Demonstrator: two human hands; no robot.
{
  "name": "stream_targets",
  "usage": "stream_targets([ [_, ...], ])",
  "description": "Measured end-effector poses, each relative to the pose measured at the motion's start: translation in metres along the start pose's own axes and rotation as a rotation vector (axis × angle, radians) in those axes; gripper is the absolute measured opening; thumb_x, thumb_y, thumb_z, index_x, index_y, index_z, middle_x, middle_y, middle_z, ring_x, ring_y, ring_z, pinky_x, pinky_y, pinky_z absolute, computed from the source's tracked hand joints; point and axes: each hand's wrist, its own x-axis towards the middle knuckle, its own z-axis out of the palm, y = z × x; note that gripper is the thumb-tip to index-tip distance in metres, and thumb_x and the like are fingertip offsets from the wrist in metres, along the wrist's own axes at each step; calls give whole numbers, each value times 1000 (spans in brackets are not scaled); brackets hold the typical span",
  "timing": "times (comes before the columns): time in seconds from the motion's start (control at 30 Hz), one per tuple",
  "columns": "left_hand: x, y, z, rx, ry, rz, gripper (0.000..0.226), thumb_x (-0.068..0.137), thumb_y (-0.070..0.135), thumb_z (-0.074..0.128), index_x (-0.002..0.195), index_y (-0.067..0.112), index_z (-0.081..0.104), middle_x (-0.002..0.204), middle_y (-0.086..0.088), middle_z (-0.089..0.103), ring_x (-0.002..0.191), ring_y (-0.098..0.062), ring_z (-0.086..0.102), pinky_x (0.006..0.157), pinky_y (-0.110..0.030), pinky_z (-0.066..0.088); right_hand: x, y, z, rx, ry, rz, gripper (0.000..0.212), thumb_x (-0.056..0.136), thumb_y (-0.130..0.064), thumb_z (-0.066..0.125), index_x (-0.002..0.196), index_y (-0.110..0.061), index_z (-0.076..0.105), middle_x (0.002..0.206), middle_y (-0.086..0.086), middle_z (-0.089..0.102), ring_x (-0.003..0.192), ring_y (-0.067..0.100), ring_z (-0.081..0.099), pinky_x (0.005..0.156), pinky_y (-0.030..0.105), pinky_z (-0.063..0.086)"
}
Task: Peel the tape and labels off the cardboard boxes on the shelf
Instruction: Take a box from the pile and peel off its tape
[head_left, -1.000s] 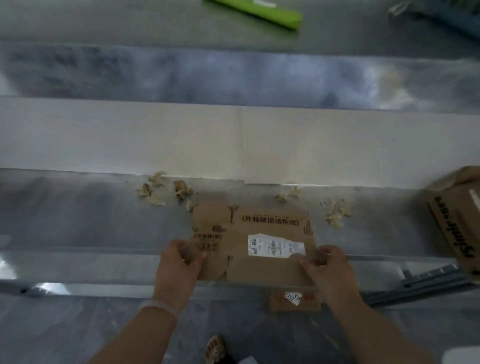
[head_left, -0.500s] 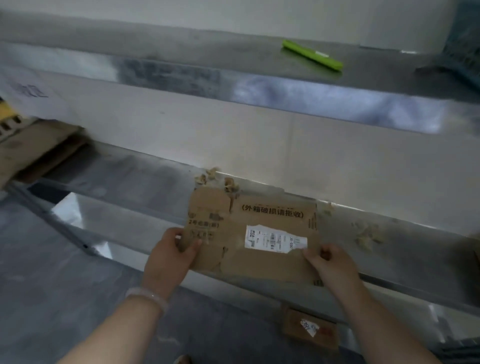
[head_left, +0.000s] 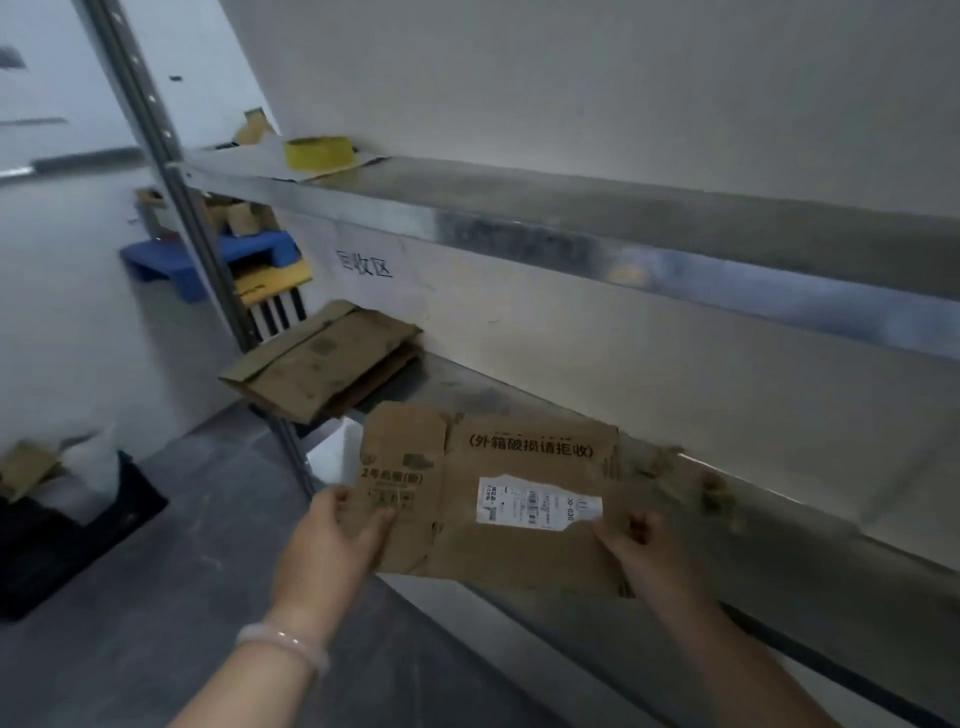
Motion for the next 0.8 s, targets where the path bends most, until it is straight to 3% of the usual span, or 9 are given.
stream_targets([
  [0.1,45,-28,-39,0,37,-8,53,80,55,66,120,24,50,97,8,59,87,-14,54,65,-30,43,11,-32,60,14,-35,-23,34,85,-43,69,105,-24,50,99,-5,60,91,16,60,75,36,53],
  [0.23,94,-54,-69,0,51,3,52,83,50,66,123,22,50,87,17,48,83,-8,48,60,-21,37,32,-62,117,-15,-77,-43,34,85,-42,69,107,-21,52,97,-8,60,87,10,59,63,25,45],
  [0.3,124,-62,-77,9,48,9,55,82,50,66,126,21,50,90,17,50,84,-8,49,62,-22,38,45,-76,138,-31,-83,-41,33,85,-41,70,105,-20,54,99,-6,61,86,9,58,62,26,44],
  [0.4,180,-71,-85,74,25,11,64,81,56,64,130,19,49,111,4,60,99,-17,58,75,-31,47,78,-92,168,-83,-83,-52,37,83,-45,70,105,-19,58,100,-5,63,88,11,60,65,27,45],
  [0.5,243,-76,-86,116,3,10,67,80,61,62,131,19,49,123,-3,61,107,-24,60,88,-39,51,116,-112,200,-70,-110,-45,42,79,-51,72,105,-20,62,100,-4,66,90,15,64,76,34,53],
  [0.57,280,-76,-85,143,-3,15,66,81,59,63,131,19,49,123,-5,61,107,-25,61,89,-38,51,143,-123,222,-22,-136,-24,48,75,-54,73,107,-20,63,99,-3,68,88,16,66,77,38,56],
  [0.7,349,-78,-86,243,-9,8,57,81,57,63,124,20,52,115,-5,63,98,-24,63,83,-34,50,185,-153,258,12,-187,42,40,85,-41,70,112,-15,57,99,-3,64,85,13,62,63,28,47],
  [0.8,401,-80,-89,267,-20,19,52,82,56,63,120,22,54,110,-1,64,90,-19,61,79,-33,51,218,-171,285,-74,-205,23,46,80,-53,69,113,-21,65,96,-6,70,84,12,68,72,33,56],
])
